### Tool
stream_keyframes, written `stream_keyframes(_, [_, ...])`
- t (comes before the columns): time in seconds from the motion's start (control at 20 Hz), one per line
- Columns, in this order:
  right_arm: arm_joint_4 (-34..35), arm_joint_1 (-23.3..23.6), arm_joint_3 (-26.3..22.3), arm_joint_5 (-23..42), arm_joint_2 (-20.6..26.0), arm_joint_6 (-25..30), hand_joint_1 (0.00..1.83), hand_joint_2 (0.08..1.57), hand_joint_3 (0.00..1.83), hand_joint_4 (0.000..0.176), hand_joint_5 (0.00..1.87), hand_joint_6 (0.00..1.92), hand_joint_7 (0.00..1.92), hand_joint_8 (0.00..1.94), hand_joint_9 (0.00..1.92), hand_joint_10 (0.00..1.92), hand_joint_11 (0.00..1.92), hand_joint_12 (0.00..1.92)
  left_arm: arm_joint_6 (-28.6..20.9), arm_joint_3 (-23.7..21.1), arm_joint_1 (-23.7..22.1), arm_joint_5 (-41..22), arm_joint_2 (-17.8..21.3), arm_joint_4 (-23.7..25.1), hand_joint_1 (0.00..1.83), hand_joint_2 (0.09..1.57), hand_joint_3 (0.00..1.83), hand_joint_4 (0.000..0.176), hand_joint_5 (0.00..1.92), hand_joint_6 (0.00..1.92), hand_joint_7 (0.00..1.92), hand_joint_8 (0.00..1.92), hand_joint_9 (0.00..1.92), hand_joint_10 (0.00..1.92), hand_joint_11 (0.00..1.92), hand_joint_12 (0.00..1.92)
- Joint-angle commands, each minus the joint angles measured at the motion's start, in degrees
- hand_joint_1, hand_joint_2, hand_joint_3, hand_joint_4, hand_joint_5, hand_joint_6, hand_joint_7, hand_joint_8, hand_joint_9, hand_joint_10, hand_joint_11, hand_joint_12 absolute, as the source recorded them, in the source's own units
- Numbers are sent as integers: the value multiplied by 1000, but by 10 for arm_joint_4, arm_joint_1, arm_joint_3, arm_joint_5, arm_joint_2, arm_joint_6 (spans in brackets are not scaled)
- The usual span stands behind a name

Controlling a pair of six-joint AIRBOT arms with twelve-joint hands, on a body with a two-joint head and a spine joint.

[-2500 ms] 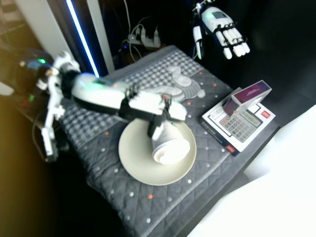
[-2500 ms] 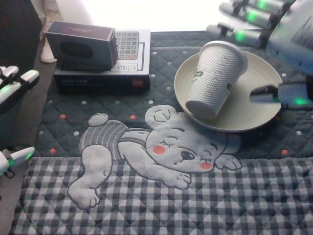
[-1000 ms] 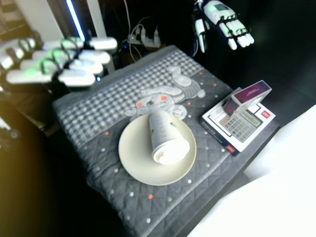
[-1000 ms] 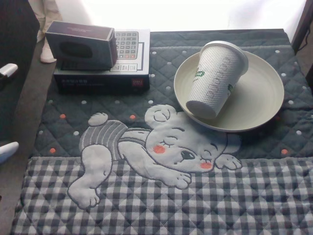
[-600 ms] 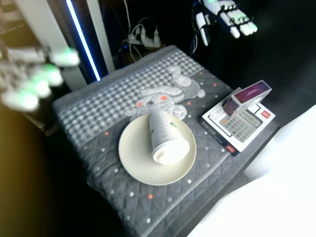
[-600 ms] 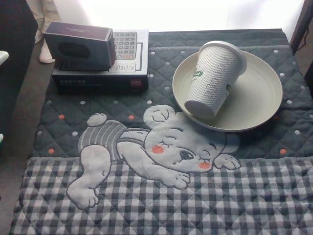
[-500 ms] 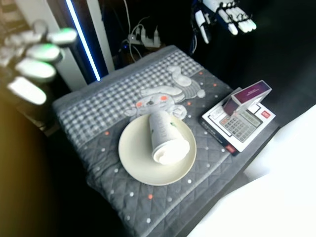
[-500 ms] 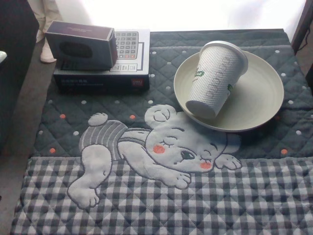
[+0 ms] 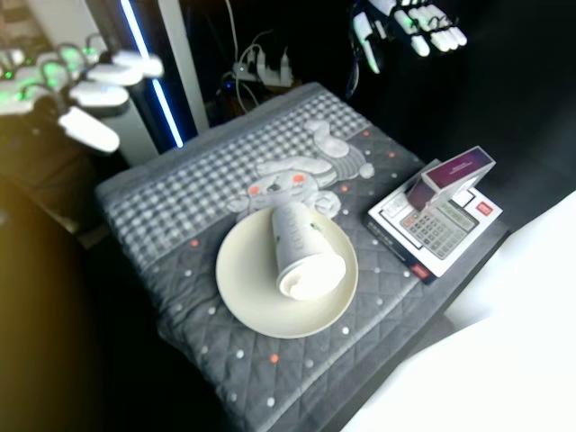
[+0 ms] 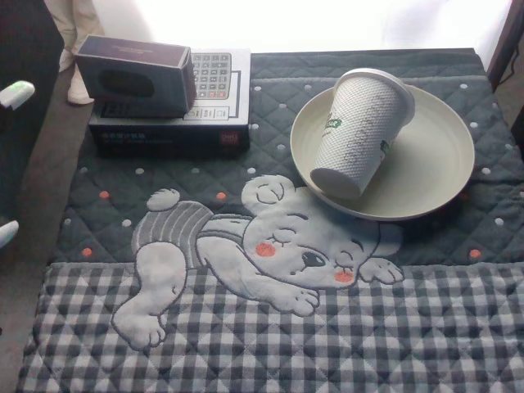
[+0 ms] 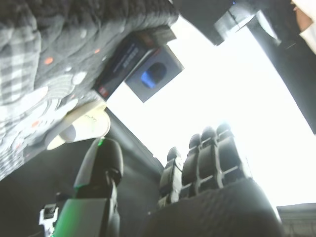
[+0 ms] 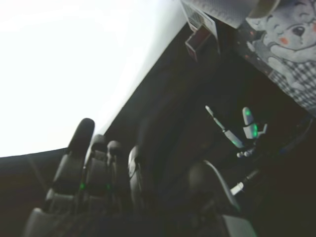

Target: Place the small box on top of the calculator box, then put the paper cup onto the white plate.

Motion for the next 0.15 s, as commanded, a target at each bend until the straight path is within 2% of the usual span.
stream_keyframes(0.0, [8, 5, -2, 70, 6, -7, 0, 1174, 0, 92, 140, 58, 201, 9, 157, 53, 0, 592, 6, 1, -6, -78, 11, 3, 613, 1278, 3, 171, 0, 0, 0, 0, 0, 0, 0, 0])
stream_keyframes(0.05, [3, 5, -5, 70, 6, -15, 0, 1192, 0, 73, 255, 132, 276, 20, 214, 70, 0, 748, 18, -3, -11, -78, 14, 13, 604, 1277, 3, 171, 0, 0, 0, 0, 0, 0, 0, 0])
stream_keyframes(0.1, [3, 5, -6, 70, 7, -16, 0, 1180, 0, 83, 233, 463, 321, 6, 265, 53, 0, 854, 25, -5, -14, -78, 15, 17, 601, 1274, 1, 175, 0, 0, 0, 0, 0, 0, 0, 0])
